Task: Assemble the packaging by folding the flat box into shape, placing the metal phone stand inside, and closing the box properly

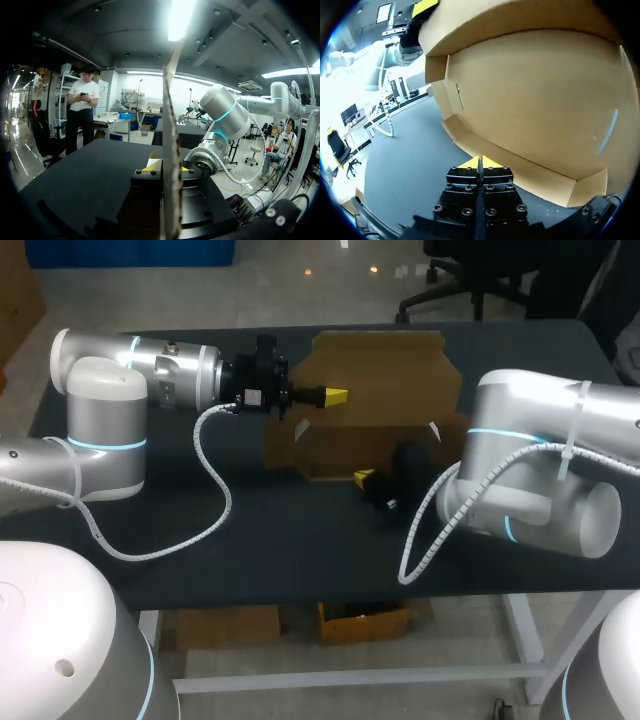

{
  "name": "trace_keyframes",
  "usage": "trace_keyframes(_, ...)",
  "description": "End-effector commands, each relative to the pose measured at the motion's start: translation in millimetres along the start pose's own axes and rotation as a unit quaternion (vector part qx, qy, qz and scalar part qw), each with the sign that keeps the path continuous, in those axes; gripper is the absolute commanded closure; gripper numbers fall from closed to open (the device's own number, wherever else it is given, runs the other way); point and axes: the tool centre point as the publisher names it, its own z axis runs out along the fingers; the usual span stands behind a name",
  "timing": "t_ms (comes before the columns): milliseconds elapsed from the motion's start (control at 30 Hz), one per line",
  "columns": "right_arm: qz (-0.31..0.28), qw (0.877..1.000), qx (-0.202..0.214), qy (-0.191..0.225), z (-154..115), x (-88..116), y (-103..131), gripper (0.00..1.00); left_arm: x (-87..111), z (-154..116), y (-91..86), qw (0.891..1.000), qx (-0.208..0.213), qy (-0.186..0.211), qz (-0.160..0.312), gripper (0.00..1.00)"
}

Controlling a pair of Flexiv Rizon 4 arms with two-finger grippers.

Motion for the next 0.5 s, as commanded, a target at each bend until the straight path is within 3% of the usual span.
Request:
trace_keyframes(33, -0.004, 1.0, -0.028, -0.01, -22, 10, -3, 1.0, -0.1, 1, 1.6, 1.0, 0.0, 0.0, 0.0, 1.0)
trace_keyframes(500, -0.01, 0.999, -0.03, -0.005, -78, 26, -11, 1.0, -0.1, 1, 1.6, 1.0, 0.0, 0.0, 0.0, 1.0)
